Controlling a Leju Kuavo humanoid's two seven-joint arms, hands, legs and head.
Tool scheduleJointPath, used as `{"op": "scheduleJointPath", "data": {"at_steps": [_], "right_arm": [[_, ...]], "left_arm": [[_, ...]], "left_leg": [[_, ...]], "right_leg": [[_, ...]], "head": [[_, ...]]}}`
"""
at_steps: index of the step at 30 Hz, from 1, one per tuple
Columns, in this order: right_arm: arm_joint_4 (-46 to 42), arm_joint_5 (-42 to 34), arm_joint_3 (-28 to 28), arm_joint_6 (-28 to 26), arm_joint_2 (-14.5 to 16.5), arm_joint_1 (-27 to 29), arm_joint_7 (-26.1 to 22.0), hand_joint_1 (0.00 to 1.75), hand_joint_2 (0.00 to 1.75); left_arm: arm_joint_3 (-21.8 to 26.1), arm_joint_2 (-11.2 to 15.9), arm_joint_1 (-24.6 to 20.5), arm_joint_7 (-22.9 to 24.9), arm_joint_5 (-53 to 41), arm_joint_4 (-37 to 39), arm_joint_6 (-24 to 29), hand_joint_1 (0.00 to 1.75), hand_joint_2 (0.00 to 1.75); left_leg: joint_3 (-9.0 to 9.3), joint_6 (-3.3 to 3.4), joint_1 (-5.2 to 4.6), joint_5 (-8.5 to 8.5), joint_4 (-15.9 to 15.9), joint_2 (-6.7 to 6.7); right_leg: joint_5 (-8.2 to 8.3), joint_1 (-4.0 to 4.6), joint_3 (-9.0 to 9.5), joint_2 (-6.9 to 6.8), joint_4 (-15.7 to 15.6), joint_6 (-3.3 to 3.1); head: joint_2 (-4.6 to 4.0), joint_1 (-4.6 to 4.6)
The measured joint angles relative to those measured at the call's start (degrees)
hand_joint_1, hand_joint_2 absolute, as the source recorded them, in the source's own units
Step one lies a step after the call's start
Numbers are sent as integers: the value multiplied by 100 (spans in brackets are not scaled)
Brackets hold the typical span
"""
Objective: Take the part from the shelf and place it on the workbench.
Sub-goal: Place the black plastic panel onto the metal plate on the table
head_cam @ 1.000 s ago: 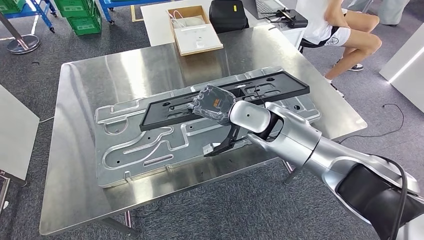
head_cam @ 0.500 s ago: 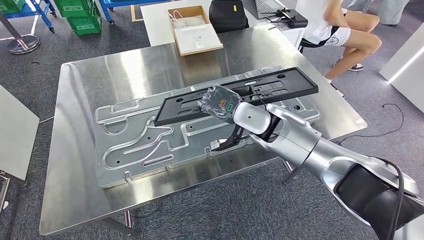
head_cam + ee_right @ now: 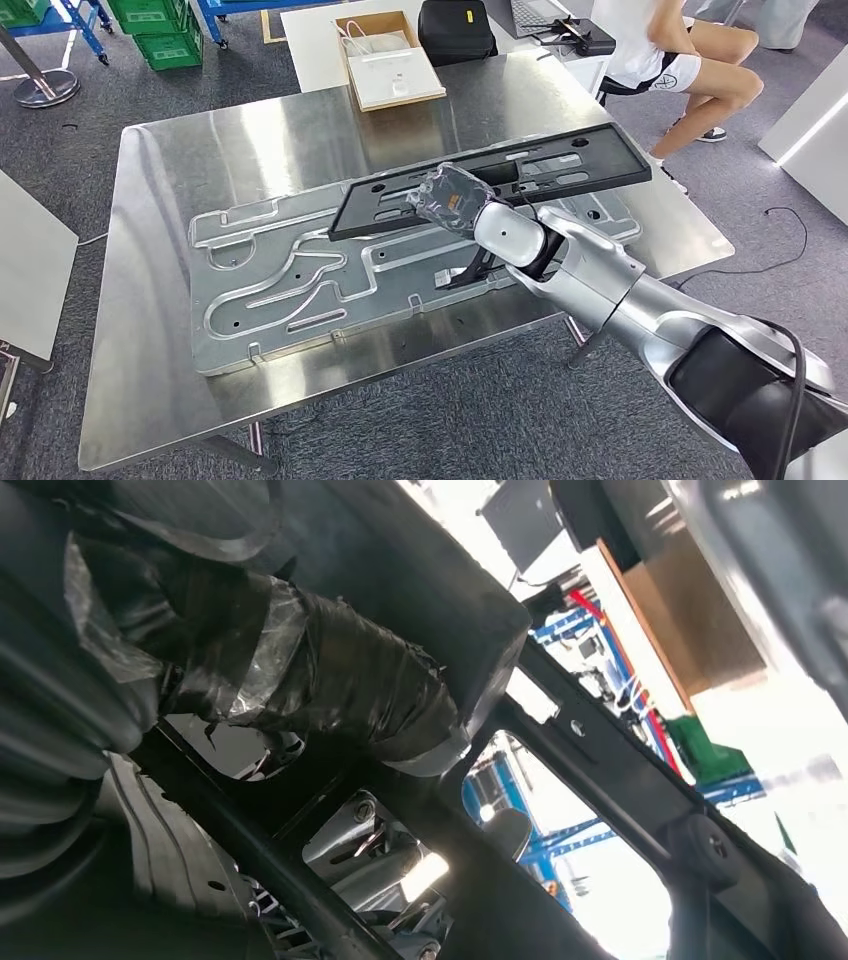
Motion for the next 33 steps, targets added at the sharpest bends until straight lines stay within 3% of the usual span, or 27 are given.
{"op": "scheduleJointPath", "data": {"at_steps": [9,13,17,21,33], "right_arm": [[-126,-83,-78,65,-64,81,-94,175,175],[-206,-119,-83,65,-66,119,-95,0,0],[-283,-149,-87,65,-65,132,-96,0,0],[-317,-159,-89,65,-65,148,-102,0,0],[-364,-226,-90,52,55,175,-165,0,0]], "left_arm": [[38,0,-3,-72,1,0,47,0,175],[39,0,-3,-87,-33,0,90,0,175],[39,0,-4,-104,-99,0,125,0,175],[40,0,-5,-109,-67,0,77,0,0],[138,-15,-12,-63,9,0,156,0,0]], "left_leg": [[0,-1,0,-1,0,0],[0,-1,0,-1,0,1],[0,-2,0,-2,0,1],[0,-2,0,-1,0,0],[0,-2,0,-2,0,0]], "right_leg": [[0,-1,0,0,0,0],[0,-1,0,0,0,0],[0,-1,0,0,0,0],[0,-1,1,0,0,0],[0,-3,2,0,0,0]], "head": [[0,0],[0,0],[0,0],[0,1],[0,0]]}}
